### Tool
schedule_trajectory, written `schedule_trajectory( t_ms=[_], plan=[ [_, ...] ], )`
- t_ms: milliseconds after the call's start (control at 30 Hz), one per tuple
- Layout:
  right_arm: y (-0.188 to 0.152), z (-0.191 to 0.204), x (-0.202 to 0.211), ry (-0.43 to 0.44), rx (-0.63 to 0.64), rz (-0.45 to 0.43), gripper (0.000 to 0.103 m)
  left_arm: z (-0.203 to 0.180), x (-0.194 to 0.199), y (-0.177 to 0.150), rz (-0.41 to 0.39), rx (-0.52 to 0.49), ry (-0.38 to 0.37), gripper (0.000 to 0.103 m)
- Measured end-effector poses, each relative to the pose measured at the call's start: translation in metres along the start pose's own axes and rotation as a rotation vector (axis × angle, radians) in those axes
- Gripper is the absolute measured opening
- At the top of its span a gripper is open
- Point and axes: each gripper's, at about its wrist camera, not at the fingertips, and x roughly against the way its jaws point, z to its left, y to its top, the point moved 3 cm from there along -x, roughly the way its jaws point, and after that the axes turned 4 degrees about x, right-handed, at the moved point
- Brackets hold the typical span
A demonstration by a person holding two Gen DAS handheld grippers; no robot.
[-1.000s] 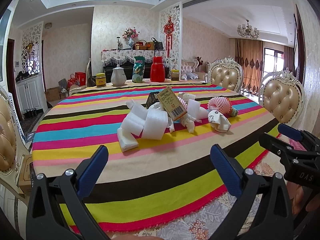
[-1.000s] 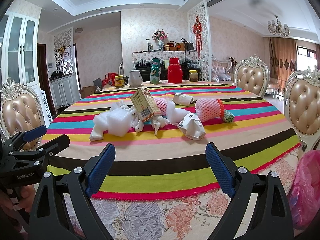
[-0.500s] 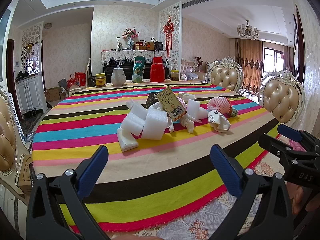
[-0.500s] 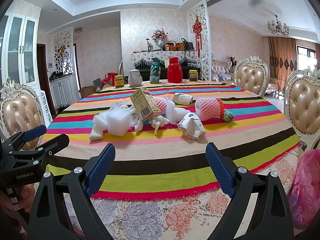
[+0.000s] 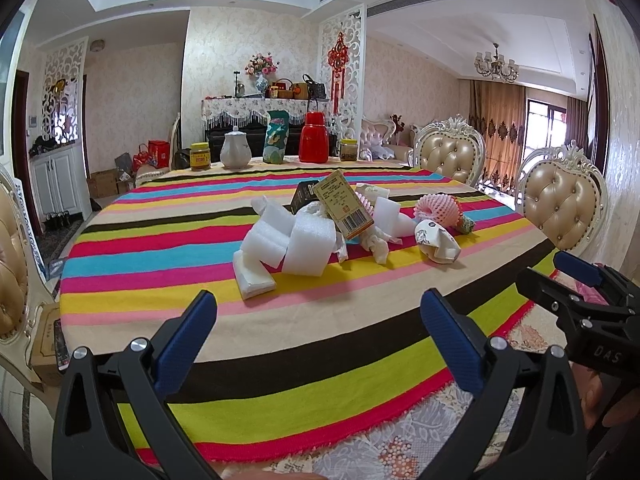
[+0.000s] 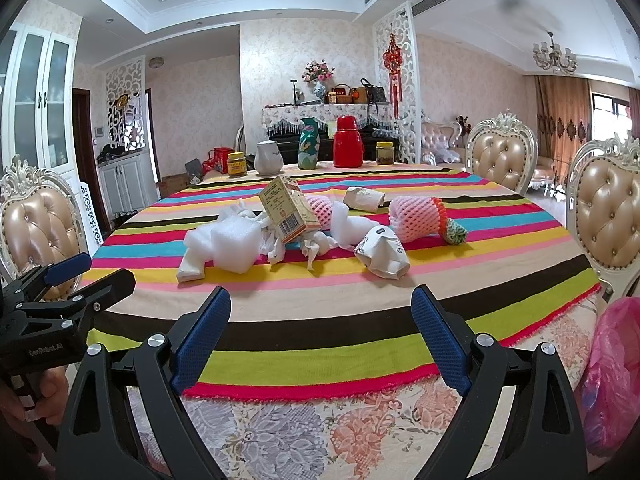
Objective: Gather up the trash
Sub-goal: 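Grasp the white paper cup with the right tool while the left tool grasps a white foam block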
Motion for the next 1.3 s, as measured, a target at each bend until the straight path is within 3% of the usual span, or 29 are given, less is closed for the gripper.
schedule_trajectory(
  t_ms=[133,467,833,967,1300],
  plan=[
    [-0.004,-0.004,-0.016,-0.007,-0.014,0.041,0.086,0.008,-0.009,-0.001,0.003,0.012,0.014,0.099],
    [0.005,-0.033,-0.061,-0.052,-0.066,0.114,0.086,0.022,-0.059,-0.001,0.102,0.006,0.097,0.099],
    [0.025,-0.055,-0.111,-0.085,-0.051,0.204,0.086,0.036,-0.084,0.015,0.131,0.01,0.08,0.099],
    [0.037,-0.058,-0.142,-0.084,-0.044,0.244,0.086,0.043,-0.093,0.025,0.153,0.038,0.029,0.099],
    [0.039,-0.065,-0.211,-0.078,-0.051,0.388,0.086,0.043,-0.114,0.031,0.157,-0.043,-0.007,0.099]
  ],
)
